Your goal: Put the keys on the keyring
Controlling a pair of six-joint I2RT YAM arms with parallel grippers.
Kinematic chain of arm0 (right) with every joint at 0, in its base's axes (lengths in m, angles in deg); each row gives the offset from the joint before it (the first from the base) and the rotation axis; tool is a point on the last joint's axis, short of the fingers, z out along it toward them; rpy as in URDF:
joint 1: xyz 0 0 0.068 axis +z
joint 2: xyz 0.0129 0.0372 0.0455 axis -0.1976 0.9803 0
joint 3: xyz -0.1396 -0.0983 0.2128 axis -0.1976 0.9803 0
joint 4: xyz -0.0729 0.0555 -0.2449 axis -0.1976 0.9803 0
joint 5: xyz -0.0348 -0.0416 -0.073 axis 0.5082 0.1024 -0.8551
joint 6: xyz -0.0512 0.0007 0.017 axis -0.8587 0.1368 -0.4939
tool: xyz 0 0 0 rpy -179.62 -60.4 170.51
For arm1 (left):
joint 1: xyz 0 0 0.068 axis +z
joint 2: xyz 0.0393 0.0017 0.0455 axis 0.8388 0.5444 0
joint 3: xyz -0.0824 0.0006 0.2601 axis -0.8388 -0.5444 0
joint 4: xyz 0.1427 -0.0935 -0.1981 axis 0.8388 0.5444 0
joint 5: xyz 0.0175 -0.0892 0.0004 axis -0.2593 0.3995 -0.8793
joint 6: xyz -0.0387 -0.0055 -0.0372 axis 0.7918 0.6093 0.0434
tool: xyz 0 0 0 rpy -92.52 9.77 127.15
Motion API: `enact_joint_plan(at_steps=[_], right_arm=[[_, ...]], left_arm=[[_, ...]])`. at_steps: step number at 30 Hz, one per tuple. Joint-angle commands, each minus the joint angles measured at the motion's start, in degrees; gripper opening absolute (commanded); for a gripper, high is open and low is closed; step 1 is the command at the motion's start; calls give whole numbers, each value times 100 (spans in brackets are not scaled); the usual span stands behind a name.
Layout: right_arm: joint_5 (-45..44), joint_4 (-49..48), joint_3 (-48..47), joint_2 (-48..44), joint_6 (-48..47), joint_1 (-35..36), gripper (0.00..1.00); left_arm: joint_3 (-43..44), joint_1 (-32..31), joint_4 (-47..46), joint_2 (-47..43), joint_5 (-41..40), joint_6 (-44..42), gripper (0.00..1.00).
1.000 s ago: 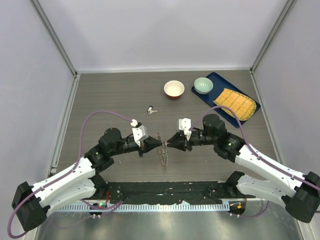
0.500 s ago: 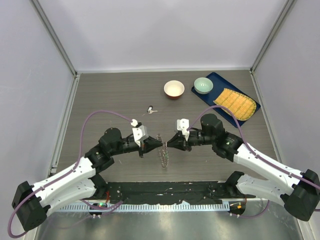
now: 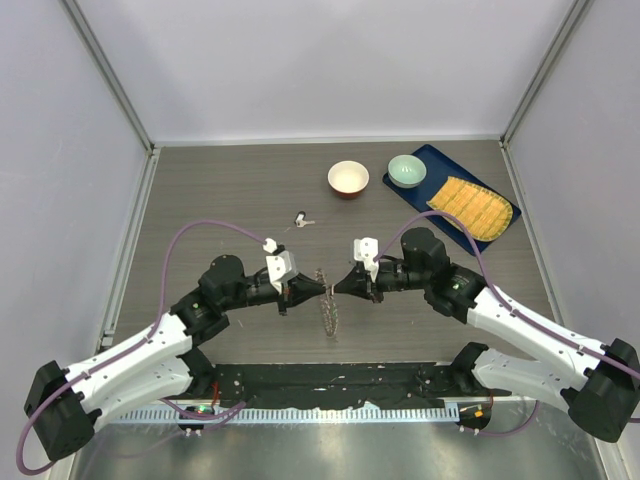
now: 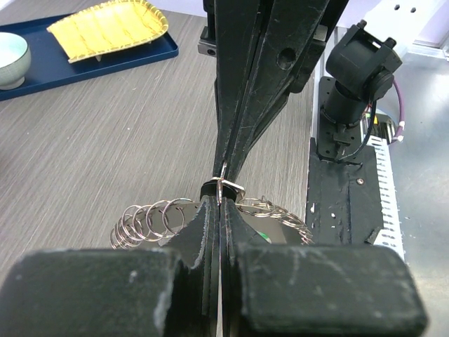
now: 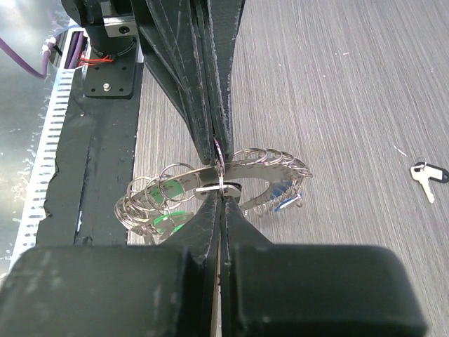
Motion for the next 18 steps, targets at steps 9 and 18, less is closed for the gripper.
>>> enact_joint_plan(at_steps=[9, 18], right_arm=[[145, 91, -470, -3, -132, 20, 1], [242, 162, -576, 138, -185, 12, 1]], left_arm=[[383, -17, 18, 118, 79, -149, 0], [594, -17, 282, 329, 202, -167, 0]])
